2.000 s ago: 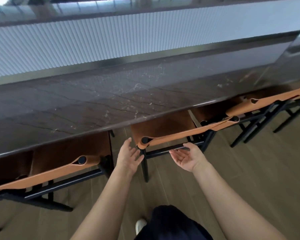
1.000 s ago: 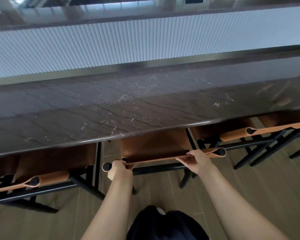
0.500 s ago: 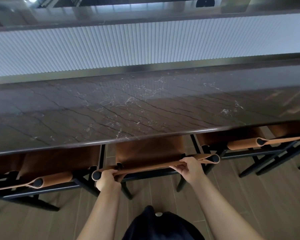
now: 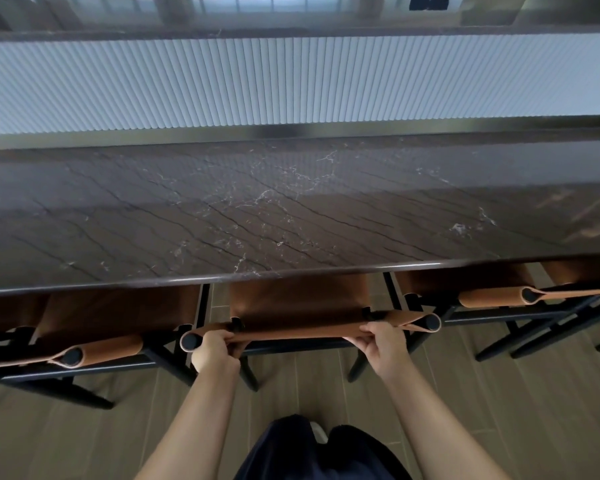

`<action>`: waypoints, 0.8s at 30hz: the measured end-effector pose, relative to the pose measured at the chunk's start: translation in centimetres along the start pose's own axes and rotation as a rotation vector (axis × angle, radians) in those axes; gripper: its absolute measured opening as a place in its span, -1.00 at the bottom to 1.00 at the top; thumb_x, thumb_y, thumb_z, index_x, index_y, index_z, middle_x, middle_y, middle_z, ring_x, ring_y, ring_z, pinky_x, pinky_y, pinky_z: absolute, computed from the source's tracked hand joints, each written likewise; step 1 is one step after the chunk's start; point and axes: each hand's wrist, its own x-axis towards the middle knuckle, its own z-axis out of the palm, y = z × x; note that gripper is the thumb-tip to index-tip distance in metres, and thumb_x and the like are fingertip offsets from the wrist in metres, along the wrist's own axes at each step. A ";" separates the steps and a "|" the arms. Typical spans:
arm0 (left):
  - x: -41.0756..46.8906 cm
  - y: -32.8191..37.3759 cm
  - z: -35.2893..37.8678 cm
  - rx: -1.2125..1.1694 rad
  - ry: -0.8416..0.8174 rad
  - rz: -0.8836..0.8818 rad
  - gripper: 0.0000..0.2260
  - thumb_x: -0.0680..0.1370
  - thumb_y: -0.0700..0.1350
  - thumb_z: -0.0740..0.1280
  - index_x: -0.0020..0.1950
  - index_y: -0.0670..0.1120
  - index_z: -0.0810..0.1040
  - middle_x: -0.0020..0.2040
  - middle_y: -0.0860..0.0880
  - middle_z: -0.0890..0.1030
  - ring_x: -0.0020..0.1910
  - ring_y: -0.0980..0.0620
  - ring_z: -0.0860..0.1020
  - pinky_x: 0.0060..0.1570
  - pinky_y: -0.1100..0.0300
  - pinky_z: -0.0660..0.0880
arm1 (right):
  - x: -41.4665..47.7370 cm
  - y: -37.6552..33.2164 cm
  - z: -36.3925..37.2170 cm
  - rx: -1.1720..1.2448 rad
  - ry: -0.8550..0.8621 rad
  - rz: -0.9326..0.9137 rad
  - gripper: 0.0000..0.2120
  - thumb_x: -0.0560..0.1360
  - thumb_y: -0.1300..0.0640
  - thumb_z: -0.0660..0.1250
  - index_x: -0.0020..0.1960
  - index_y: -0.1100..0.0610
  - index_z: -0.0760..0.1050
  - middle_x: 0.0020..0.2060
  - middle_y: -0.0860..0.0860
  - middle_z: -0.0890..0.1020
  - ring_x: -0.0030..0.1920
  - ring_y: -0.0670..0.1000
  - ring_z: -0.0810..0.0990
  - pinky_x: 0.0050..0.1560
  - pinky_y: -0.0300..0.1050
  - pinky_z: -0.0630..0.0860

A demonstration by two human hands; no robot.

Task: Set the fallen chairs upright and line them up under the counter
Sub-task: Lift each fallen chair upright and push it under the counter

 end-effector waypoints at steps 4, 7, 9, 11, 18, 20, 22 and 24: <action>-0.3 -1.0 0.9 -0.008 -0.035 -0.008 -0.84 0.45 -0.45 0.27 -0.06 -0.23 0.48 -0.17 -0.18 0.53 -0.23 -0.15 0.55 -0.17 -0.01 0.59 | 0.9 -1.3 -0.4 0.010 0.038 -0.017 -0.73 0.50 0.56 0.15 -0.02 0.22 0.39 -0.06 0.27 0.56 -0.09 0.24 0.60 -0.15 0.19 0.58; -0.2 -0.7 1.9 -0.003 -0.065 0.006 -0.82 0.47 -0.44 0.26 0.02 -0.26 0.49 -0.10 -0.20 0.56 -0.14 -0.17 0.59 -0.25 0.05 0.58 | 1.8 -2.1 0.1 0.022 0.028 -0.013 -0.73 0.50 0.54 0.17 0.01 0.20 0.38 -0.03 0.27 0.57 -0.08 0.24 0.60 -0.01 0.26 0.58; 0.1 0.3 2.9 -0.017 -0.105 0.011 -0.86 0.48 -0.46 0.23 -0.04 -0.27 0.47 0.00 -0.24 0.54 0.00 -0.22 0.57 -0.03 -0.05 0.60 | 2.3 -2.5 1.1 0.037 0.018 0.000 -0.72 0.51 0.54 0.17 0.05 0.20 0.38 -0.03 0.28 0.57 -0.09 0.24 0.62 -0.01 0.27 0.59; 0.5 1.1 3.7 -0.034 -0.127 0.010 -0.86 0.49 -0.47 0.21 -0.14 -0.25 0.43 0.04 -0.26 0.52 0.09 -0.26 0.55 0.11 -0.13 0.55 | 2.5 -2.9 2.0 0.055 0.000 0.004 -0.68 0.50 0.54 0.16 0.12 0.20 0.38 0.00 0.28 0.56 -0.07 0.26 0.62 -0.04 0.28 0.60; 1.0 0.7 3.6 -0.026 -0.163 0.020 -0.84 0.50 -0.45 0.23 -0.02 -0.24 0.44 0.07 -0.26 0.53 0.15 -0.27 0.56 0.14 -0.14 0.54 | 2.6 -3.5 2.2 -0.018 -0.017 0.036 -0.72 0.51 0.54 0.15 0.05 0.22 0.39 -0.02 0.29 0.56 -0.09 0.25 0.62 -0.37 0.16 0.62; 1.0 0.7 3.6 -0.041 -0.193 0.011 -0.85 0.50 -0.46 0.21 -0.06 -0.23 0.42 0.07 -0.27 0.51 0.18 -0.28 0.54 0.16 -0.15 0.53 | 2.6 -3.9 2.3 -0.029 -0.016 0.045 -0.74 0.51 0.53 0.16 0.04 0.22 0.40 -0.03 0.29 0.56 -0.11 0.25 0.62 -0.40 0.16 0.62; 0.9 0.4 3.6 -0.044 -0.230 -0.009 -0.85 0.52 -0.46 0.20 -0.11 -0.23 0.42 0.07 -0.27 0.51 0.18 -0.27 0.54 0.18 -0.15 0.51 | 2.8 -4.4 2.2 -0.032 -0.002 0.045 -0.74 0.52 0.52 0.16 0.07 0.22 0.39 -0.03 0.29 0.56 -0.11 0.25 0.61 -0.45 0.14 0.62; 1.0 0.0 3.6 -0.038 -0.243 -0.014 -0.84 0.53 -0.46 0.20 -0.13 -0.22 0.41 0.09 -0.28 0.51 0.14 -0.25 0.54 0.17 -0.14 0.52 | 2.9 -4.7 2.0 -0.039 0.006 0.041 -0.72 0.52 0.53 0.16 0.10 0.21 0.38 -0.02 0.29 0.55 -0.09 0.25 0.61 -0.45 0.15 0.62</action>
